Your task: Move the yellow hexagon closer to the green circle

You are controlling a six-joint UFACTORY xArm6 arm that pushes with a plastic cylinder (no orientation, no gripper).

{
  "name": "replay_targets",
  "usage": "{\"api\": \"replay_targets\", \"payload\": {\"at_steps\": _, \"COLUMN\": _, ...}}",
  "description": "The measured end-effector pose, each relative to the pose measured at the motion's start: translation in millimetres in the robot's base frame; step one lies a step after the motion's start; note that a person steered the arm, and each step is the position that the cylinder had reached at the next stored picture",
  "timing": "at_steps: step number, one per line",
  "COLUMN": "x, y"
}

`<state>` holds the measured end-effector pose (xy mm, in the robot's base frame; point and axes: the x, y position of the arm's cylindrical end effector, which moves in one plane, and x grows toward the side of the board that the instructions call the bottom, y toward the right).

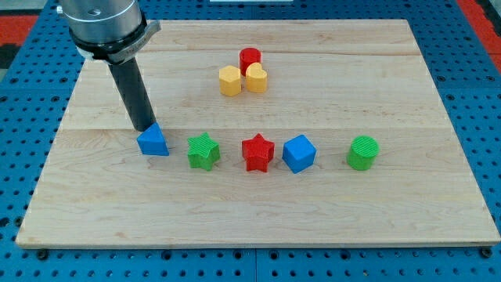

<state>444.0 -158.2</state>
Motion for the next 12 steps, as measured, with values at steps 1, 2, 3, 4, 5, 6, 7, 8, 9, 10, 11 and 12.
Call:
{"api": "replay_targets", "payload": {"at_steps": 1, "x": 12, "y": 0}}
{"api": "replay_targets", "payload": {"at_steps": 2, "x": 20, "y": 1}}
{"api": "replay_targets", "payload": {"at_steps": 3, "x": 35, "y": 5}}
{"api": "replay_targets", "payload": {"at_steps": 4, "x": 39, "y": 4}}
{"api": "replay_targets", "payload": {"at_steps": 5, "x": 8, "y": -29}}
{"api": "replay_targets", "payload": {"at_steps": 6, "x": -58, "y": 51}}
{"api": "replay_targets", "payload": {"at_steps": 7, "x": -84, "y": 94}}
{"api": "replay_targets", "payload": {"at_steps": 8, "x": -111, "y": 82}}
{"api": "replay_targets", "payload": {"at_steps": 9, "x": -137, "y": 84}}
{"api": "replay_targets", "payload": {"at_steps": 10, "x": -93, "y": 113}}
{"api": "replay_targets", "payload": {"at_steps": 11, "x": -37, "y": 137}}
{"api": "replay_targets", "payload": {"at_steps": 12, "x": -35, "y": 172}}
